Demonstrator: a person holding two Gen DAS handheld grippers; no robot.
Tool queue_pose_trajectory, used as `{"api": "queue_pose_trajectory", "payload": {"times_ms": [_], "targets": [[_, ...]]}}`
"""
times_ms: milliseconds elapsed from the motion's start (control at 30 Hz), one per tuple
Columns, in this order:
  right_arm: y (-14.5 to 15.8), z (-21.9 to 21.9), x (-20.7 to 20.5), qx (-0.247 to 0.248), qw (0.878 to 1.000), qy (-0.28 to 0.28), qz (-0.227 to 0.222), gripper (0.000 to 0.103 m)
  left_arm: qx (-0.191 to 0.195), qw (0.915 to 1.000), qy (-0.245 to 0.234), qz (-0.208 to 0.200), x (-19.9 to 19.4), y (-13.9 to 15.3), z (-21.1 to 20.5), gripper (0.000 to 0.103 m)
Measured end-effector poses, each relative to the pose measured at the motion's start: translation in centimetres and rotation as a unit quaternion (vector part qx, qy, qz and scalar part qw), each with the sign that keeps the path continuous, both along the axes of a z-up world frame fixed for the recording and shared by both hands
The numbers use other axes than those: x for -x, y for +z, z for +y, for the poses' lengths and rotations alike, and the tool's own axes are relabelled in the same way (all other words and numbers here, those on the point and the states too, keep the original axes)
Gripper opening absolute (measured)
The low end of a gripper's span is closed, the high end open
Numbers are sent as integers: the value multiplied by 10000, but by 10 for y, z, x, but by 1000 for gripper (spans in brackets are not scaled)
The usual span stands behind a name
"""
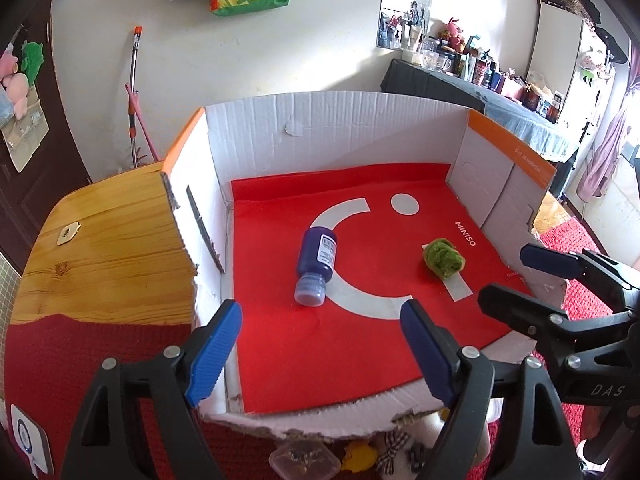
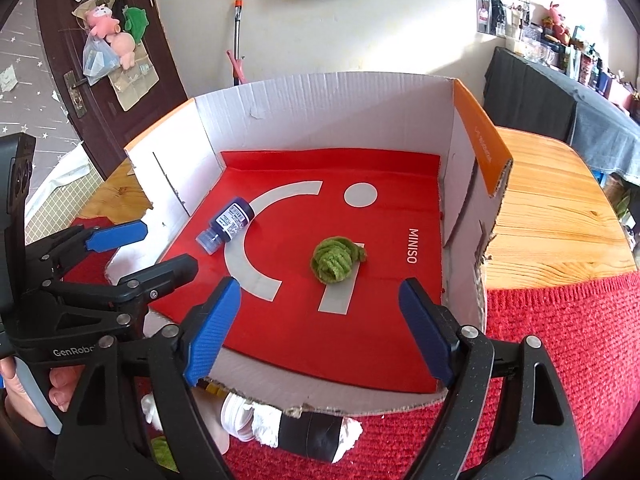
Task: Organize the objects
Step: 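Withdraw both tools from the box back toward the remaining items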
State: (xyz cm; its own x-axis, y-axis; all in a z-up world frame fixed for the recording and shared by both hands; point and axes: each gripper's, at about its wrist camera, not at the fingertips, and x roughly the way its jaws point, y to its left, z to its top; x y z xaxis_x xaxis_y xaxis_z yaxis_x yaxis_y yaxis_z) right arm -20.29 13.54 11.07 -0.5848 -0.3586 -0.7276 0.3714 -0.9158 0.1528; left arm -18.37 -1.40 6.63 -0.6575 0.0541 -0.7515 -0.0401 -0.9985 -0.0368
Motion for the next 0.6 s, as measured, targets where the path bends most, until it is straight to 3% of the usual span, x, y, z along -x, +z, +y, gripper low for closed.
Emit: {"api": "queue_pose_trajectory", "payload": {"times_ms": [600], "targets": [[8,2,-24,-16,9998,-65,208,98,26,10000,24,87,-26,2,-1,97]]}}
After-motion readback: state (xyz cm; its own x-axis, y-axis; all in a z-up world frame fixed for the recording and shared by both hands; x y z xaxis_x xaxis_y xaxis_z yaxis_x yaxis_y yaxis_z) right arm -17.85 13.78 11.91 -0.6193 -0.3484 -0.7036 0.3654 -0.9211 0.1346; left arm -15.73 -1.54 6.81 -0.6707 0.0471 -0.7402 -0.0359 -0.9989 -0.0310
